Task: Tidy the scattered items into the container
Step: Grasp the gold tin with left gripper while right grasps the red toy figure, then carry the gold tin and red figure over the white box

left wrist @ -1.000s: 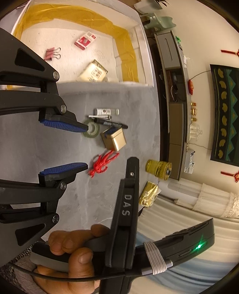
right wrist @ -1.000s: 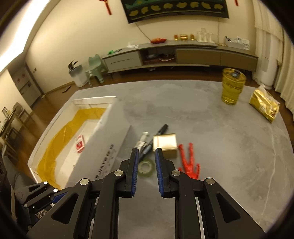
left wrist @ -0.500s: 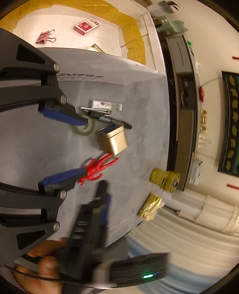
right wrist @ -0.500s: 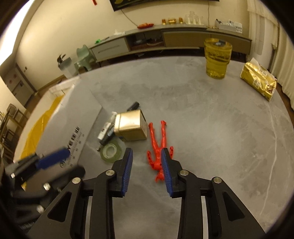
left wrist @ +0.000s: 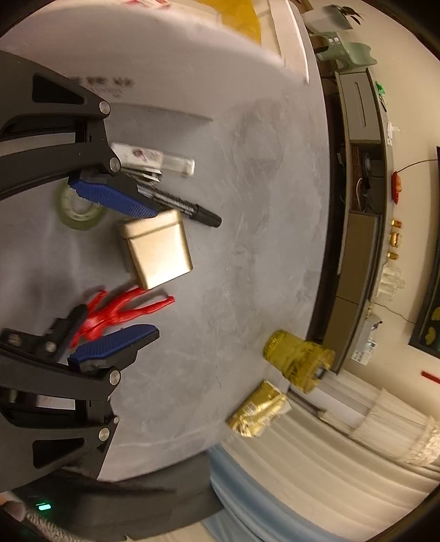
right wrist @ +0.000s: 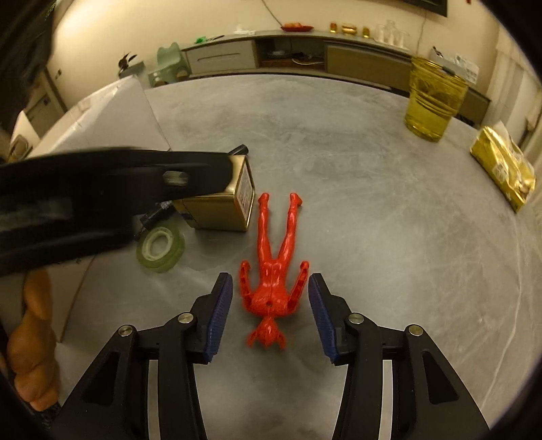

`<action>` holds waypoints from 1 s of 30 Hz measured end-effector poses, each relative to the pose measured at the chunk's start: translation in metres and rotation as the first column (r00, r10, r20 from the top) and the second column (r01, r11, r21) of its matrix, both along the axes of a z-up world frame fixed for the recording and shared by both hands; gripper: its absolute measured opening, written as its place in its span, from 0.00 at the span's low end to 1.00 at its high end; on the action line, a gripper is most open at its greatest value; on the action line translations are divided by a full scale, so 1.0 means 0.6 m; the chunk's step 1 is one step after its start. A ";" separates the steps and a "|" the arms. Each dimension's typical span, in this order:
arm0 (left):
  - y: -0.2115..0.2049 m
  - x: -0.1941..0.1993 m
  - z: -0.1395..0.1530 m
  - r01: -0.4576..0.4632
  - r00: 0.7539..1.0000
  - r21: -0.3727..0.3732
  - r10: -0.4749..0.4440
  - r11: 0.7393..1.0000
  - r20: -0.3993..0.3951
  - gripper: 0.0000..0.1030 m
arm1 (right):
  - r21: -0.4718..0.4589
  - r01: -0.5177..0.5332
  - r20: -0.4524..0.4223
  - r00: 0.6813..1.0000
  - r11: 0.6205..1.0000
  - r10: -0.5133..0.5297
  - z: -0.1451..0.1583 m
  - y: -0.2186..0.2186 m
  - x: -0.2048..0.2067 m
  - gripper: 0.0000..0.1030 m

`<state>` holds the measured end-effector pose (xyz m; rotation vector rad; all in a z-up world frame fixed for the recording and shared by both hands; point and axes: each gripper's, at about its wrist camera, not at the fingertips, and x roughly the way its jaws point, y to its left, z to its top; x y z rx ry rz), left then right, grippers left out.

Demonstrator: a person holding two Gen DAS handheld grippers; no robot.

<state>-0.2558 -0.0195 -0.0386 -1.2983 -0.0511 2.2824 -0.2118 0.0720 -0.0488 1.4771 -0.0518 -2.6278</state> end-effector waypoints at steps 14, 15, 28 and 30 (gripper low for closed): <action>0.015 -0.016 -0.056 0.000 0.997 -0.097 -0.007 0.995 -0.073 0.50 | -0.036 0.039 0.006 0.999 0.999 -0.039 -0.017 0.015 -0.017 0.47; 0.011 -0.015 -0.052 -0.002 0.997 -0.090 -0.005 0.996 -0.078 0.50 | -0.045 0.044 0.006 0.999 0.998 -0.044 -0.014 0.018 -0.015 0.47; -0.036 0.021 -0.014 -0.034 0.997 0.008 0.034 0.999 -0.064 0.50 | -0.170 0.110 -0.004 0.994 0.979 -0.113 0.027 0.053 0.021 0.47; -0.041 0.032 -0.006 -0.028 0.997 0.009 0.029 1.000 -0.071 0.50 | -0.179 0.112 -0.011 0.993 0.977 -0.116 0.033 0.052 0.025 0.47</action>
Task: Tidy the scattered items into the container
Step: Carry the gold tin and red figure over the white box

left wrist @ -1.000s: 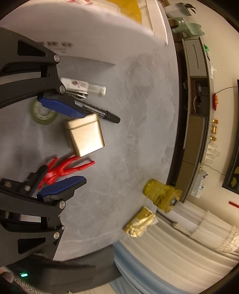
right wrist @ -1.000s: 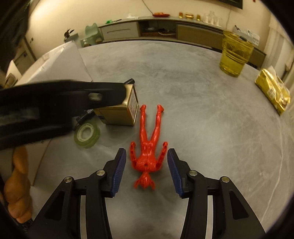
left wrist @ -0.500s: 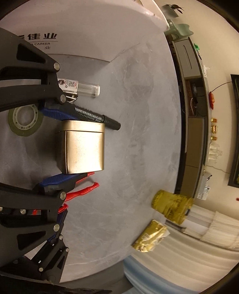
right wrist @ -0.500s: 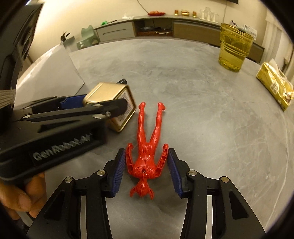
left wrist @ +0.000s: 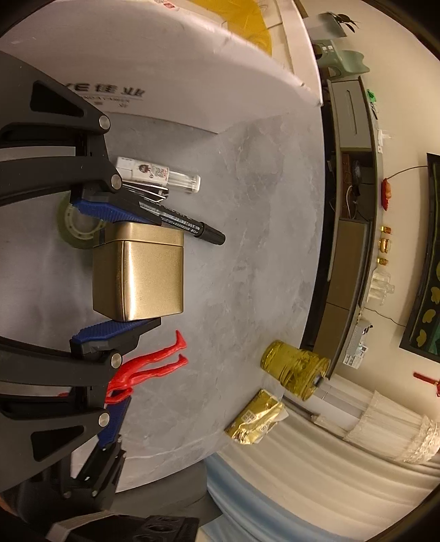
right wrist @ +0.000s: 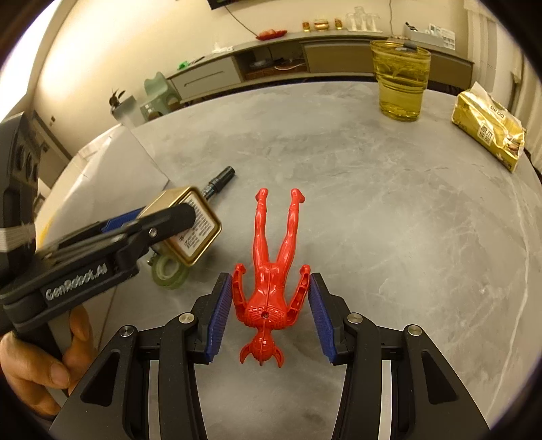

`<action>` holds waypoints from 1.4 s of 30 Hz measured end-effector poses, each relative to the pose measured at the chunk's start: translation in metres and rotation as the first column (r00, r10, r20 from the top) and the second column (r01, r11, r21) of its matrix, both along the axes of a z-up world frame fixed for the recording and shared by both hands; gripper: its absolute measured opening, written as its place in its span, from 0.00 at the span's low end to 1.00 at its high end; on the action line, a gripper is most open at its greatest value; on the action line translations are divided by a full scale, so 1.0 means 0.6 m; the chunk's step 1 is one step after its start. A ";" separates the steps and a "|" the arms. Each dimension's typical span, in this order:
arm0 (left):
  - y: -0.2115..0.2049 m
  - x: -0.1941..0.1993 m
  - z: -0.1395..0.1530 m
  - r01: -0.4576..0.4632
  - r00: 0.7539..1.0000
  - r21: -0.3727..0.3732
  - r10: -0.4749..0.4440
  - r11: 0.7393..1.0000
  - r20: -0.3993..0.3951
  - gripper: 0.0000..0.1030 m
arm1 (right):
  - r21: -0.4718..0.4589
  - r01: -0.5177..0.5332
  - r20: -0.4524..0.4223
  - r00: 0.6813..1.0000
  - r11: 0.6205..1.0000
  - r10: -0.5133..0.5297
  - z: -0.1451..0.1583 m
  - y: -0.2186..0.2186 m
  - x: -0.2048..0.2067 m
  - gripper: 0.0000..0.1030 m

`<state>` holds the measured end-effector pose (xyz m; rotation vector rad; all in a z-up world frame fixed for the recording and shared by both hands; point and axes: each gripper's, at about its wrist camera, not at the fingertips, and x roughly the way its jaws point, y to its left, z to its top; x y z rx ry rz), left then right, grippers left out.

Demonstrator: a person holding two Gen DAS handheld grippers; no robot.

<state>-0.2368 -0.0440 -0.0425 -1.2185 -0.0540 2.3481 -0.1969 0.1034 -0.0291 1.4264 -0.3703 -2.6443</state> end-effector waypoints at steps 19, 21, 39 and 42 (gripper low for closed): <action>-0.051 0.094 0.065 0.002 0.999 -0.028 -0.003 1.000 -0.052 0.50 | -0.022 0.010 -0.051 0.999 1.000 -0.011 0.036 -0.034 0.043 0.47; -0.058 0.104 0.074 0.005 0.998 -0.023 -0.006 1.000 -0.057 0.50 | -0.025 0.011 -0.057 0.998 1.000 -0.013 0.040 -0.039 0.051 0.47; -0.090 0.199 0.126 0.059 0.994 0.005 -0.058 0.998 -0.087 0.50 | -0.048 0.039 -0.091 0.995 0.998 -0.044 0.056 -0.069 0.132 0.47; -0.102 0.207 0.134 0.060 0.994 0.016 -0.058 0.998 -0.092 0.50 | -0.051 0.039 -0.095 0.995 0.998 -0.043 0.059 -0.077 0.143 0.47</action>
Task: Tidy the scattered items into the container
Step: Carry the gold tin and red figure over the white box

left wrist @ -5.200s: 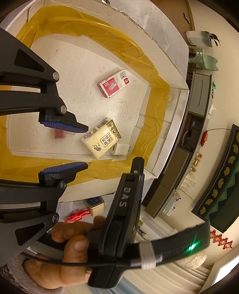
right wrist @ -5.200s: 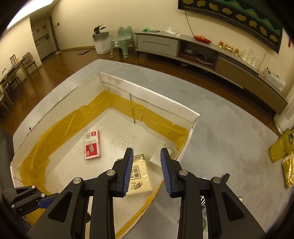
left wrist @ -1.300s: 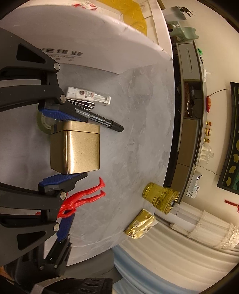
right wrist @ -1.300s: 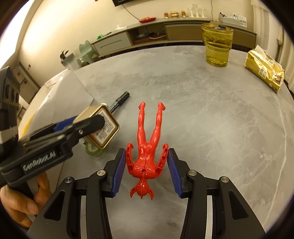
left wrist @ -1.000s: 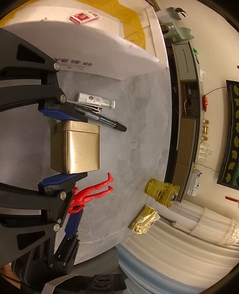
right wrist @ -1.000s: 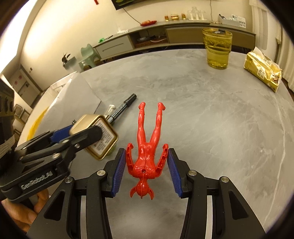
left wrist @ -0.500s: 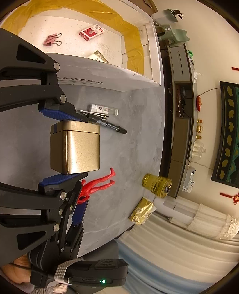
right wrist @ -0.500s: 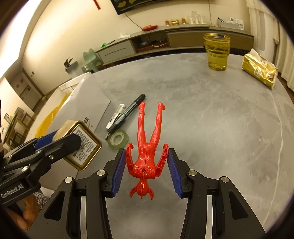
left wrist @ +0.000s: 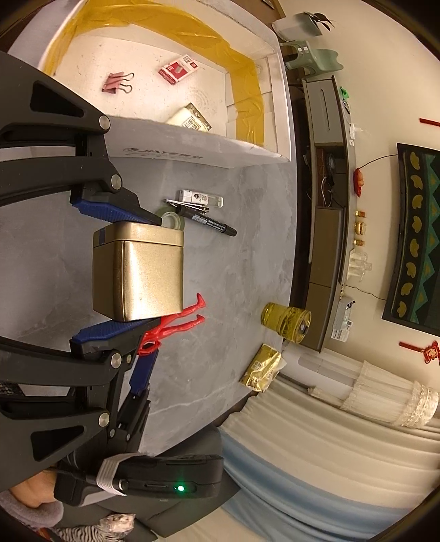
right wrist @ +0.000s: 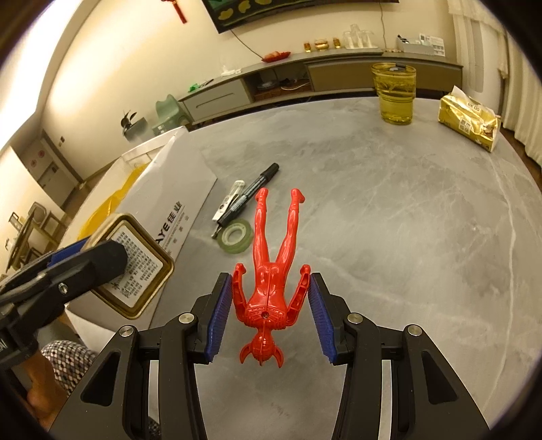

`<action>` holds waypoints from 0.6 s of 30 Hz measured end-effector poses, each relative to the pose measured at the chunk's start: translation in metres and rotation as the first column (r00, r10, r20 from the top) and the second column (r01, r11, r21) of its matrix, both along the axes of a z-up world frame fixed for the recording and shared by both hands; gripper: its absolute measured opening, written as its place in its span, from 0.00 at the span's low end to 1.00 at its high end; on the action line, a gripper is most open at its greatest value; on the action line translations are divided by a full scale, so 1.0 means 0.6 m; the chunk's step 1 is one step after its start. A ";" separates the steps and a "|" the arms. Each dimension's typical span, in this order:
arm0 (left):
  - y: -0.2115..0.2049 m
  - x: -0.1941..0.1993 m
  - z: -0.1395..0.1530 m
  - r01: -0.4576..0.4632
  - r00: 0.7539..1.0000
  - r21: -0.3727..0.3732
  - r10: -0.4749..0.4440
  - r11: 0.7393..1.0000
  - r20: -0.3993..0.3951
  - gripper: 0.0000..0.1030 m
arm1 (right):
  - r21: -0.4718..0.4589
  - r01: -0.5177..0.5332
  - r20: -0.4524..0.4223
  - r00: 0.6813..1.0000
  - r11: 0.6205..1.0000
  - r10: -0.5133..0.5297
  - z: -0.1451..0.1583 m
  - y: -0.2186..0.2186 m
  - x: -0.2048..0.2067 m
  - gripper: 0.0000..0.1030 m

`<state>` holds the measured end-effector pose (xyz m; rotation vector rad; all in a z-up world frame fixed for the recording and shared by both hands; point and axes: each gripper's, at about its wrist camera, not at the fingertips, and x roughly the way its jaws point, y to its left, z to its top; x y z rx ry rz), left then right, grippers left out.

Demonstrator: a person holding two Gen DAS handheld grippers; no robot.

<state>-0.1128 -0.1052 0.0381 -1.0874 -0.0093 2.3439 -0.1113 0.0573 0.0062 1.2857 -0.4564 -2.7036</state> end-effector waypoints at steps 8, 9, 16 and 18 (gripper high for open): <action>-0.030 0.018 0.023 0.002 1.000 0.036 -0.001 0.999 -0.018 0.50 | -0.014 -0.005 -0.013 1.000 1.000 0.005 0.012 -0.023 0.027 0.47; -0.034 0.019 0.026 0.003 1.000 0.042 -0.002 0.999 -0.019 0.50 | -0.015 -0.005 -0.015 1.000 1.000 0.005 0.014 -0.026 0.030 0.47; -0.066 0.028 0.039 -0.003 0.999 0.058 0.005 0.998 -0.031 0.50 | 0.000 -0.030 -0.030 0.999 1.000 0.030 0.035 -0.056 0.039 0.47; -0.076 0.029 0.040 -0.008 1.000 0.062 0.010 0.998 -0.029 0.50 | 0.009 -0.042 -0.034 0.999 0.999 0.043 0.041 -0.067 0.039 0.47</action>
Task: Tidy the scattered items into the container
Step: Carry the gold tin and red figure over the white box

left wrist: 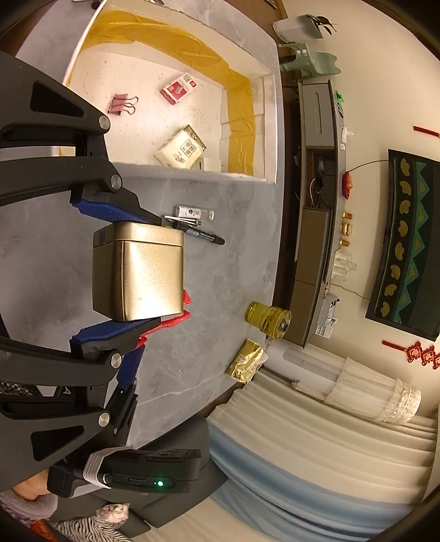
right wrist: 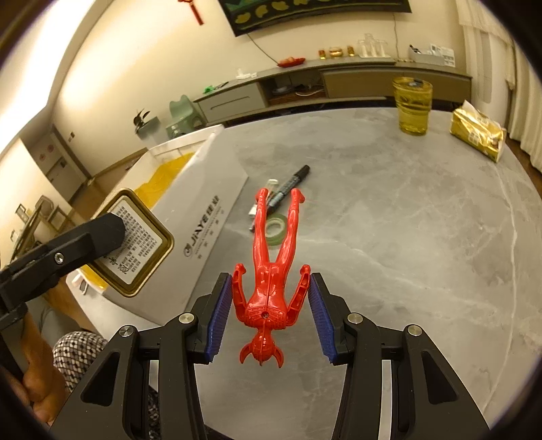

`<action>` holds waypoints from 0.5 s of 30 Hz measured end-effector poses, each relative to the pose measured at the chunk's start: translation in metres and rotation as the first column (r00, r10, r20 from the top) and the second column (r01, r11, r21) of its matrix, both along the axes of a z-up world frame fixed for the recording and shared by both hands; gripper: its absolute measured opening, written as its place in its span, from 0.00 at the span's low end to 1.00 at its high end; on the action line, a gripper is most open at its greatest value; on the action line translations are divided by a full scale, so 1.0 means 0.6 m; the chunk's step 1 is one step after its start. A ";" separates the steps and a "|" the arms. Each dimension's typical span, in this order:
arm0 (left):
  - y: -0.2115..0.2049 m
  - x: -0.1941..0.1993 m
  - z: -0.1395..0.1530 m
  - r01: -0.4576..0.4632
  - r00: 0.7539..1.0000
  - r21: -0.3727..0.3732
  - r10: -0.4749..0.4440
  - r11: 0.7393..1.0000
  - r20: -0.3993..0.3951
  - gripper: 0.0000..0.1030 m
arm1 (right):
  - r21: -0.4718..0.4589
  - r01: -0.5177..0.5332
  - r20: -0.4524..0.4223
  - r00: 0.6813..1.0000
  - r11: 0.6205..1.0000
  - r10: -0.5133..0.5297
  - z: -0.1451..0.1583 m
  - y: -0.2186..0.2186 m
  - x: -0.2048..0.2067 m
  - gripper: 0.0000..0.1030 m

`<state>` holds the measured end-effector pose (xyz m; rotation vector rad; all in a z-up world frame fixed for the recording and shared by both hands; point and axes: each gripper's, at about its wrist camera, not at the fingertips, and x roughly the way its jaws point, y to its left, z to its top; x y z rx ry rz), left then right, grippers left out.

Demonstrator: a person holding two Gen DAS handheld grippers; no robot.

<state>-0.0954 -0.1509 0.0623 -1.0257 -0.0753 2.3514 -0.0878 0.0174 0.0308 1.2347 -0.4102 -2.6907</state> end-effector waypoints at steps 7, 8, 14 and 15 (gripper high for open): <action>-0.036 -0.010 -0.002 -0.022 1.000 0.019 0.022 1.000 0.023 0.50 | 0.022 -0.043 -0.004 0.999 0.999 0.044 0.016 -0.037 -0.007 0.47; -0.041 -0.012 -0.002 -0.026 0.999 0.023 0.026 0.999 0.027 0.50 | 0.025 -0.049 -0.005 0.999 0.998 0.049 0.018 -0.041 -0.010 0.47; -0.067 -0.026 0.007 -0.045 0.999 0.024 0.045 0.999 0.018 0.50 | 0.050 -0.071 -0.020 0.997 0.996 0.072 0.043 -0.061 -0.032 0.47; -0.072 -0.027 0.009 -0.049 0.999 0.025 0.048 0.999 0.013 0.50 | 0.055 -0.074 -0.023 0.997 0.996 0.075 0.048 -0.064 -0.037 0.47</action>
